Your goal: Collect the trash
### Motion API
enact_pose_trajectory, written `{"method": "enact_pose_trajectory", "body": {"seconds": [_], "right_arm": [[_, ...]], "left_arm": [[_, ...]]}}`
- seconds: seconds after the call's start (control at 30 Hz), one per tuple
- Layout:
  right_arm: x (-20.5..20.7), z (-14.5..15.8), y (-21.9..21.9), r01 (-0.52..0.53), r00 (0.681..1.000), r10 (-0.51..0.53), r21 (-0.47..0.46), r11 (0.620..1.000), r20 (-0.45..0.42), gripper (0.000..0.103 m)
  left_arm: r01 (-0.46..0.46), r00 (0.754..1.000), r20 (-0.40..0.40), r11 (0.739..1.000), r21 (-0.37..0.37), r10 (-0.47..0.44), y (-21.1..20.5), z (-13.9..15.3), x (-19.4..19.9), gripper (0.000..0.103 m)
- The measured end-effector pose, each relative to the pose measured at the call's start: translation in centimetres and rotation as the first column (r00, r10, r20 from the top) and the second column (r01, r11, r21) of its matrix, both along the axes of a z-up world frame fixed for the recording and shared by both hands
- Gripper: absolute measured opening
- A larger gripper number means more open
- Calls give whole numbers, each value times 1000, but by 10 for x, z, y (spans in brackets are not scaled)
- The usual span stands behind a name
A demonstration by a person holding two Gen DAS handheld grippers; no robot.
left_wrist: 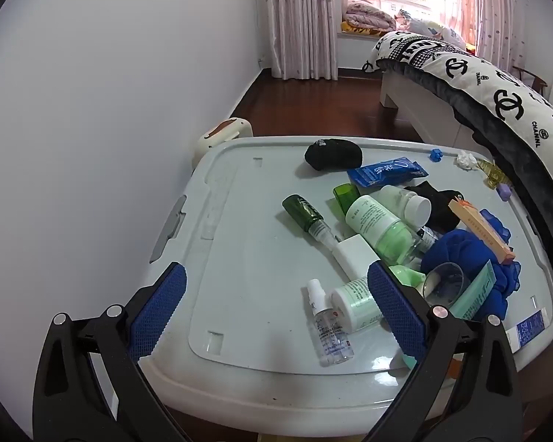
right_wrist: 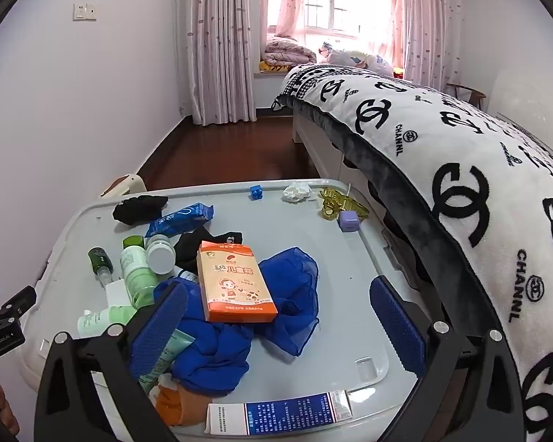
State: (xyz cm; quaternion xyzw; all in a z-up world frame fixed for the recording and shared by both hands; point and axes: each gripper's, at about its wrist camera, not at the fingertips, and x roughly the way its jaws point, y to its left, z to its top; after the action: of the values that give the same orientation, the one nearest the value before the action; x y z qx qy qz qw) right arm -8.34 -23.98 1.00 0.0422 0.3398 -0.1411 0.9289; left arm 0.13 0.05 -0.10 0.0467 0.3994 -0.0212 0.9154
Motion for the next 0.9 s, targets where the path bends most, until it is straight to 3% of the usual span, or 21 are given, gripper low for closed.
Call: {"method": "enact_pose_trajectory", "body": {"seconds": [0.9], "right_arm": [[2,-6,-1,3,1000,-3,-10,1000,-17,98]], "left_arm": [[-15,999,-36,1000,-19,14,5,-6,4,96]]}}
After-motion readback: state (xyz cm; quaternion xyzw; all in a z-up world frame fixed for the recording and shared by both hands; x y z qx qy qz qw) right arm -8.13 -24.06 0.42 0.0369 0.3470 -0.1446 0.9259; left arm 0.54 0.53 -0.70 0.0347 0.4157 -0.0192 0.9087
